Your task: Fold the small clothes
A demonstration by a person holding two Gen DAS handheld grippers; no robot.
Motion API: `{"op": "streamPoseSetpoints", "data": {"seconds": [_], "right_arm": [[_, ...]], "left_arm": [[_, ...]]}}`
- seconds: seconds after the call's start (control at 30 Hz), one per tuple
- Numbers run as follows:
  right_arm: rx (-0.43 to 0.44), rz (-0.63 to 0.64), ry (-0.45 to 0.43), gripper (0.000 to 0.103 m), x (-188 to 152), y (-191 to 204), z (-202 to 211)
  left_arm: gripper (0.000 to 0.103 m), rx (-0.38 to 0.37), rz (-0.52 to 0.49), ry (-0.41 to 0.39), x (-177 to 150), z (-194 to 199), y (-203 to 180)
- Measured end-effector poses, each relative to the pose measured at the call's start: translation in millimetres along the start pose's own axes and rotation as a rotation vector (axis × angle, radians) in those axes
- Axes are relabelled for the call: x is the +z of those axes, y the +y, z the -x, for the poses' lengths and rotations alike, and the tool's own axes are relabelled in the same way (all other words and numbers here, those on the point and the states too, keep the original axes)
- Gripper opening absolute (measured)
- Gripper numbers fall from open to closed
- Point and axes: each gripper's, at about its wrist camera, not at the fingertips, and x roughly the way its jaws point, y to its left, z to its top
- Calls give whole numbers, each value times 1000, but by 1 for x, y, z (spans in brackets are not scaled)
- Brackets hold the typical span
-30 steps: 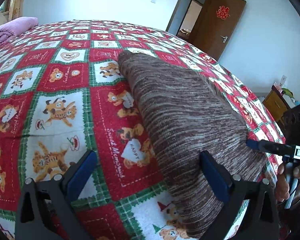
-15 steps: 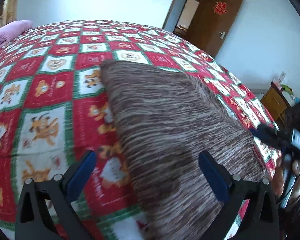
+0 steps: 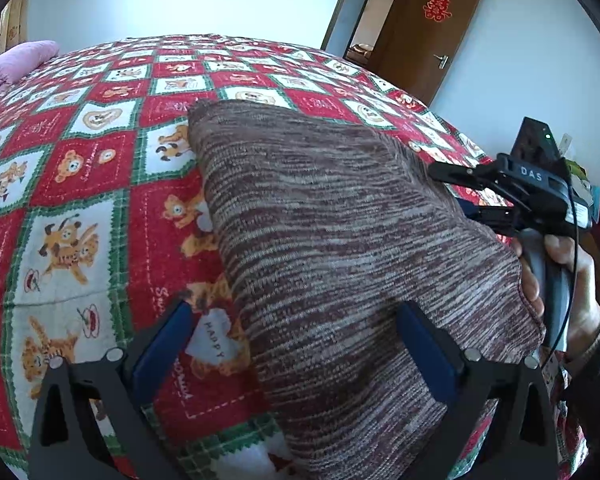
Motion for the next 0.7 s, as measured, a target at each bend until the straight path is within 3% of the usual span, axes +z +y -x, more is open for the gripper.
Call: {"op": "streamPoseSetpoints", "data": {"seconds": [0.37,0.4,0.43,0.53,0.63,0.7], "right_arm": [[66,76,20,62,3,13,-23],[70,80,23,57,2,14,-25],[54,78,25,48,2,13,-26],[43,49,33,34,2,8,-29],[41,43,32,29,2,7,-27],[23,60,27,24,0,12,-25]], "left_arm": [[100,-32,5,-1,0,-1,1],[98,-45,4,-2,0,-1,1],[90,-69,1,-4,0,0,1],[73,-114,-7,-1,0,-1,1],[62,-131,-9,1,1,0,-1],[41,-121,-7,-10,1,3,-2]]}}
